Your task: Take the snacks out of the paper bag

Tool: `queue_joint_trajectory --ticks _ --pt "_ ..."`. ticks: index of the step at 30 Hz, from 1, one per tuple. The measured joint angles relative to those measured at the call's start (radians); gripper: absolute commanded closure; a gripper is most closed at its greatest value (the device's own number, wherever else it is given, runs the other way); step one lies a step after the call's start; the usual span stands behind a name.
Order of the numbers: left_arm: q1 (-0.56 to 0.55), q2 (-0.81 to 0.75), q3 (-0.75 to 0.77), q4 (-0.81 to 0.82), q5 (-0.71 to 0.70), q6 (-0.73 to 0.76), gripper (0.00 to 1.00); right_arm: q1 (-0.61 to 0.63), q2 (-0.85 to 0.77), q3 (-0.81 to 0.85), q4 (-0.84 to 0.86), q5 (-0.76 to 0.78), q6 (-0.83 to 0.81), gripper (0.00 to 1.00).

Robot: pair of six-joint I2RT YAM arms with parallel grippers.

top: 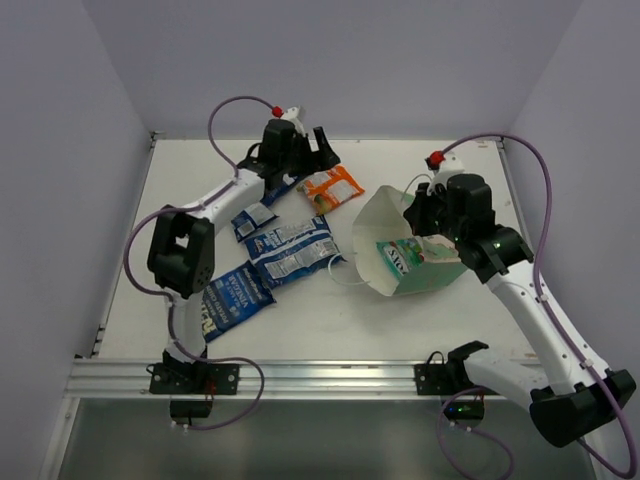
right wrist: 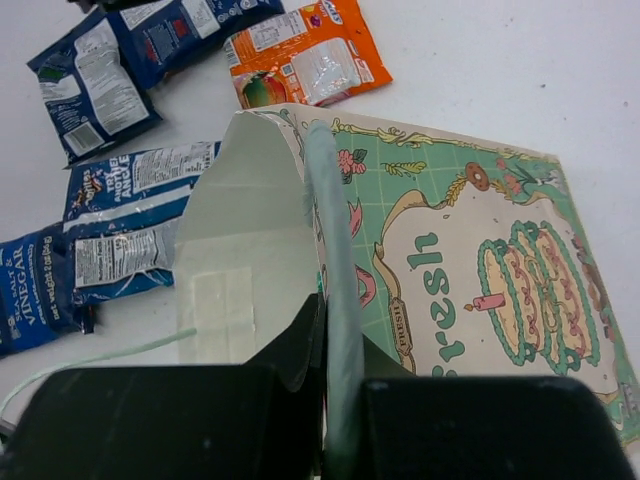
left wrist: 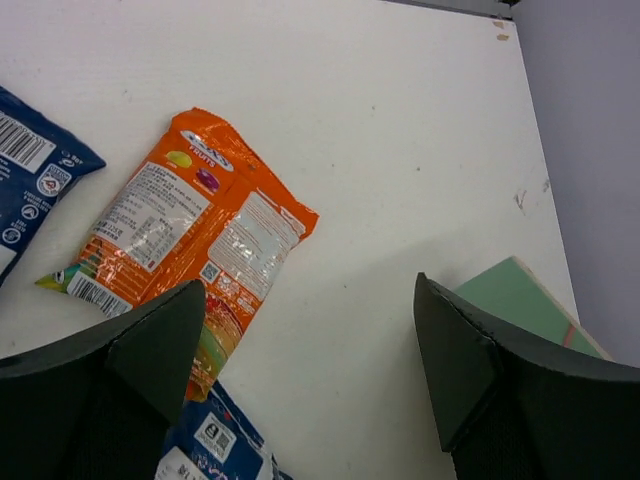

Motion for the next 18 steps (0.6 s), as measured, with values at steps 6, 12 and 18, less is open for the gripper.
queue_joint_trajectory --ticks 6,12,18 --pt "-0.005 -0.306 -0.139 -0.036 -0.014 -0.009 0.02 0.0 0.009 0.039 -0.015 -0.042 -0.027 1.0" --pt "-0.121 -0.621 -0.187 -0.08 -0.055 -0.011 0.08 0.0 0.061 0.077 -0.009 -0.06 -0.033 1.0" --pt "-0.371 -0.618 -0.212 -0.125 -0.091 -0.089 0.11 0.0 0.076 0.072 0.024 -0.038 -0.031 1.0"
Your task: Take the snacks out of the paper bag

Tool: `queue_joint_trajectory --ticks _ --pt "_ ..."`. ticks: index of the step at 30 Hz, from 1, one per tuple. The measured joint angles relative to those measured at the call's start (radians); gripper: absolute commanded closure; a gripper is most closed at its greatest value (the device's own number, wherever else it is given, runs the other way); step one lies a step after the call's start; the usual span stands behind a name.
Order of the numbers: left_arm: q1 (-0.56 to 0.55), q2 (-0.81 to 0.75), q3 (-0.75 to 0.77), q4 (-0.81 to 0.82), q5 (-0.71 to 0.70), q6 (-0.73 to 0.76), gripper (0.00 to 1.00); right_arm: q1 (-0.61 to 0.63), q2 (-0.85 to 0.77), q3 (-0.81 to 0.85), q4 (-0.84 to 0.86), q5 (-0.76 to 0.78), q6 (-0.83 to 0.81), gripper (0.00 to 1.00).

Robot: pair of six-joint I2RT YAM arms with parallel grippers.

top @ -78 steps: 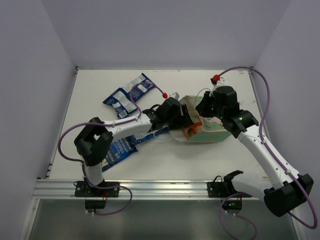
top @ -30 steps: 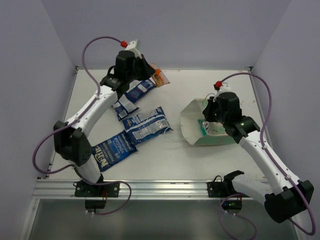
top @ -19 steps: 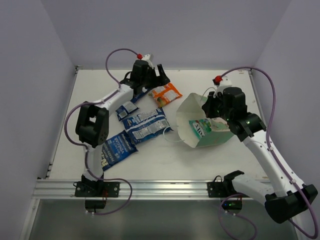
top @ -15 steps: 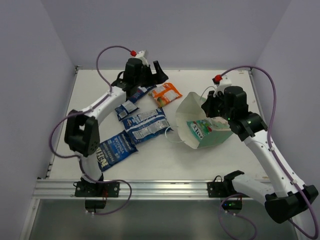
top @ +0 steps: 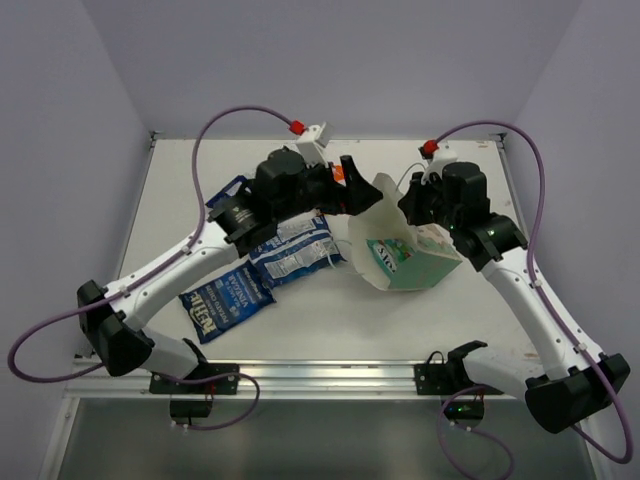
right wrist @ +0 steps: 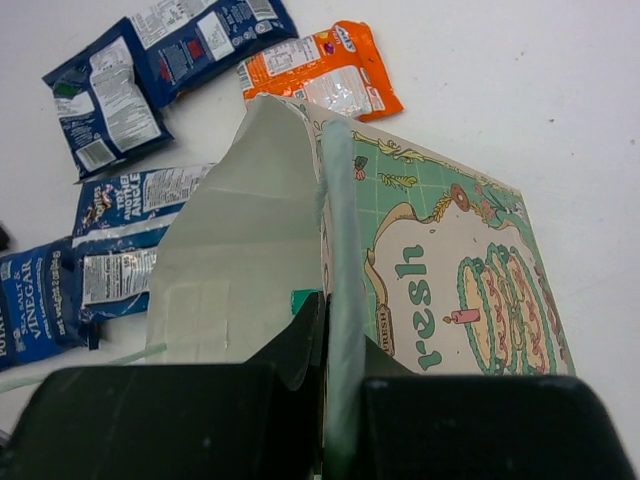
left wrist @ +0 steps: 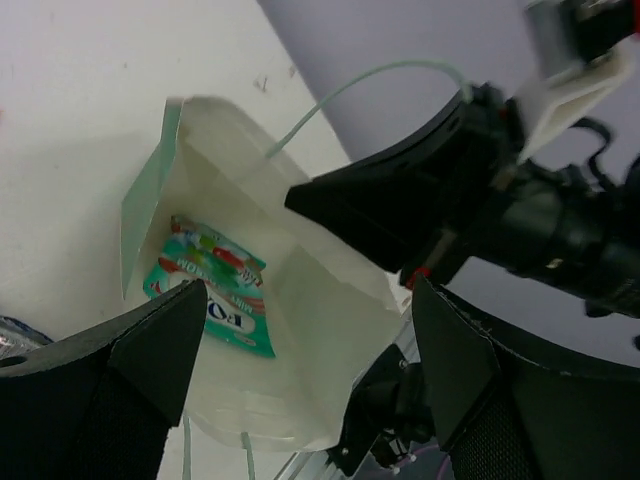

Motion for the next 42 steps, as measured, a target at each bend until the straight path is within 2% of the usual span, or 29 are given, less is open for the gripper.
queue_joint_trajectory --ticks 9,16,29,35,40,42 --pt "-0.085 0.24 0.002 -0.105 -0.029 -0.09 0.21 0.0 0.0 -0.032 0.062 0.064 0.048 1.0" --pt "-0.125 0.359 0.059 -0.157 -0.056 -0.108 0.23 0.0 -0.021 -0.069 0.082 0.089 0.098 1.0" --pt "-0.134 0.562 0.228 -0.269 -0.132 -0.149 0.09 -0.002 -0.049 -0.098 0.088 0.093 0.269 1.0" --pt "-0.134 0.607 0.28 -0.299 -0.176 -0.157 0.07 -0.009 -0.052 -0.099 0.089 0.095 0.331 1.0" --pt "-0.135 0.657 0.298 -0.303 -0.179 -0.158 0.14 -0.014 -0.052 -0.1 0.089 0.077 0.354 1.0" --pt "-0.139 0.679 0.303 -0.301 -0.169 -0.159 0.21 -0.014 -0.052 -0.103 0.09 0.057 0.362 1.0"
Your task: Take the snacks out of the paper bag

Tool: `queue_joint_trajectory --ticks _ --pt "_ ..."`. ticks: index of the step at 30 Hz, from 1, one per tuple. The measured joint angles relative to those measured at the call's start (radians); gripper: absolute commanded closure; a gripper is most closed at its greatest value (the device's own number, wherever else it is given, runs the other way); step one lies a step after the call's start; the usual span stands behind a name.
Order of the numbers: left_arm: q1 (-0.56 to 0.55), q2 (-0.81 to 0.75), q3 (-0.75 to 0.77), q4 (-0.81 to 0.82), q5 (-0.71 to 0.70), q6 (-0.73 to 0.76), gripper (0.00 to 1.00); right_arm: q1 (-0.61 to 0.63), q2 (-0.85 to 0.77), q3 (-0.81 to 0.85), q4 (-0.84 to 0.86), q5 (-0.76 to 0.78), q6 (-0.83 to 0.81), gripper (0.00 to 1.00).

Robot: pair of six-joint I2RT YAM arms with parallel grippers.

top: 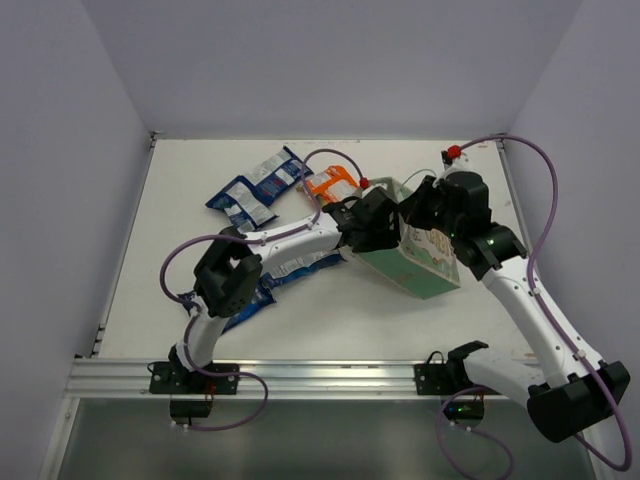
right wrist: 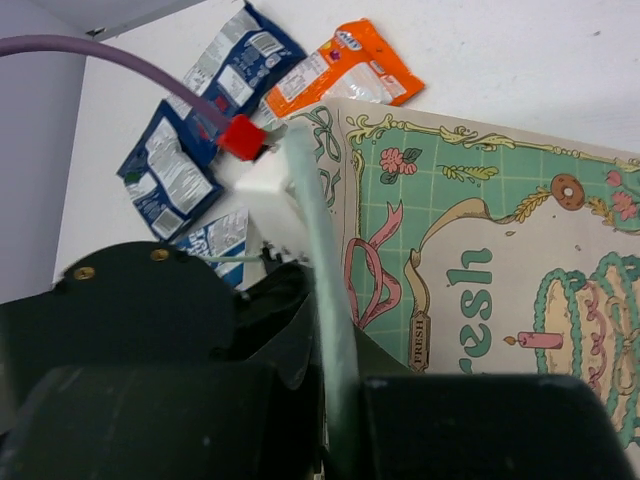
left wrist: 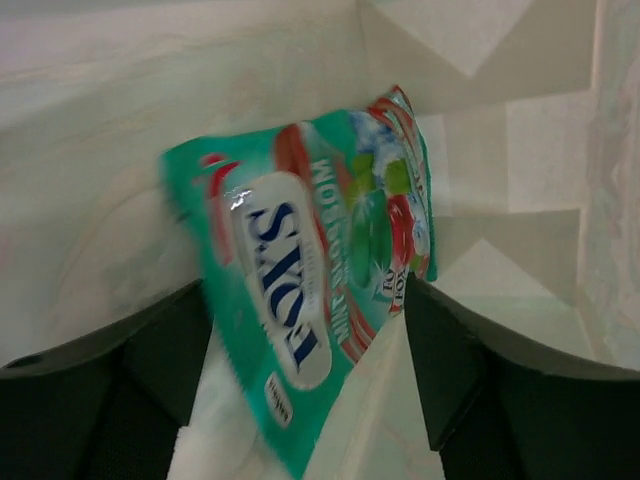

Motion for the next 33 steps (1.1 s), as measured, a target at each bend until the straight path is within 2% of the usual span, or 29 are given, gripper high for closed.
queue_joint_trajectory --ticks 4,5,7,8,10,11,21,33 --pt "-0.014 0.037 0.01 0.006 0.019 -0.002 0.43 0.003 0.0 -0.002 0.005 -0.043 0.011 1.0" --pt "-0.015 0.041 0.01 0.006 0.023 -0.002 0.56 0.003 0.0 -0.002 0.006 -0.046 0.011 1.0" --pt "-0.016 0.043 0.011 0.005 0.031 -0.005 0.72 0.002 0.0 -0.006 0.009 -0.049 0.012 1.0" --pt "-0.016 0.043 0.011 0.004 0.032 -0.003 0.86 0.002 0.0 -0.01 0.013 -0.05 0.012 1.0" --pt "-0.015 0.043 0.011 0.004 0.034 -0.006 0.98 0.002 0.0 -0.014 0.017 -0.049 0.011 1.0" --pt "-0.015 0.043 0.011 0.004 0.034 -0.003 1.0 0.002 0.0 -0.016 0.019 -0.048 0.01 1.0" --pt "-0.01 0.005 0.008 -0.002 -0.001 0.035 1.0 0.003 -0.014 -0.072 0.094 -0.013 -0.026 1.0" --pt "0.09 -0.282 -0.035 -0.006 -0.022 0.1 1.0 -0.012 -0.018 -0.131 0.08 0.112 -0.11 1.0"
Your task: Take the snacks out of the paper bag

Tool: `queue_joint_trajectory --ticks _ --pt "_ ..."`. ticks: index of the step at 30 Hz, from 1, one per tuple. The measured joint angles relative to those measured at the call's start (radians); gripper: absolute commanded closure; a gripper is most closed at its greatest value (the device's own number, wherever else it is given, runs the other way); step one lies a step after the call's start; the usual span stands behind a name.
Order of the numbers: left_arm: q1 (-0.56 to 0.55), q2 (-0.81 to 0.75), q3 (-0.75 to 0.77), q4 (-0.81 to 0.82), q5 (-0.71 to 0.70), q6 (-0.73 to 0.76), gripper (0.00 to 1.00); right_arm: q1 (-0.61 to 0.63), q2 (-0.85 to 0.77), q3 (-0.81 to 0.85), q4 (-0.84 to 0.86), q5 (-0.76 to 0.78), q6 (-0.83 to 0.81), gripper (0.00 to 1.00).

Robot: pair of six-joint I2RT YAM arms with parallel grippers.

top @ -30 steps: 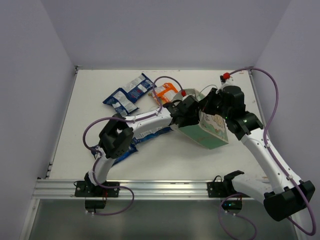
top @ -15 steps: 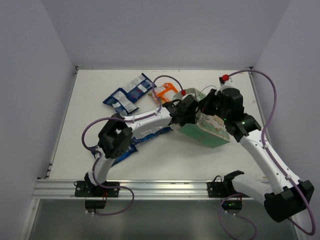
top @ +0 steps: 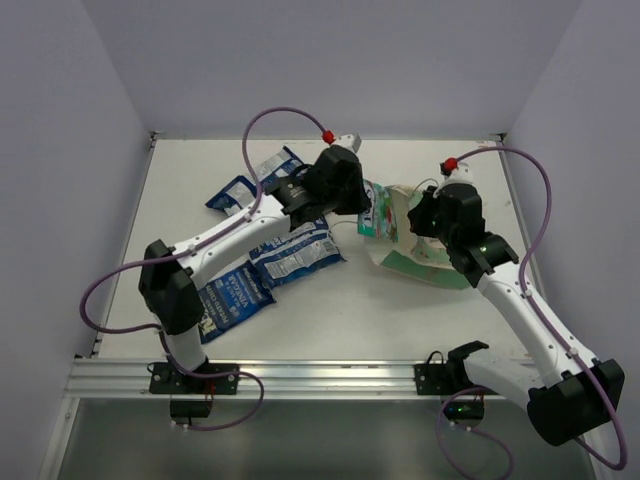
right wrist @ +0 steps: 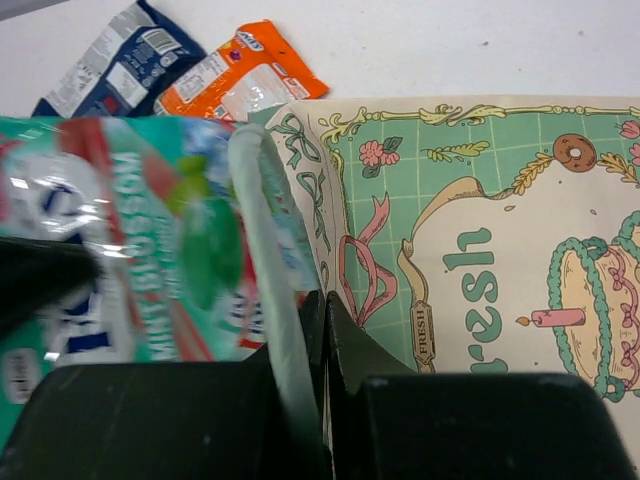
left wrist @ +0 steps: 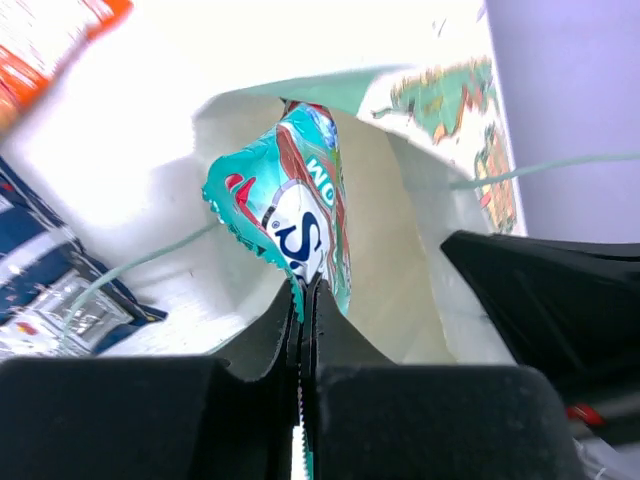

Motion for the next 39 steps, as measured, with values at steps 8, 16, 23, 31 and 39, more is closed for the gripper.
queue_joint_trajectory --ticks 8,16,23,31,39 --pt "0.171 -0.172 -0.005 -0.043 0.031 0.035 1.0 -0.002 -0.007 -0.008 -0.051 0.051 -0.02 1.0" --pt "0.568 -0.461 -0.206 -0.045 0.002 0.074 1.0 -0.003 -0.066 0.032 -0.136 0.053 -0.034 1.0" --pt "0.872 -0.6 -0.539 0.039 0.009 0.093 1.0 -0.007 -0.113 0.158 -0.168 0.025 -0.035 1.0" --pt "1.035 -0.573 -0.905 0.191 0.048 0.043 0.12 -0.007 -0.138 0.293 -0.179 -0.007 -0.043 1.0" --pt "1.109 -0.573 -0.821 0.078 -0.003 0.092 0.0 -0.027 -0.108 0.328 -0.198 -0.003 -0.061 1.0"
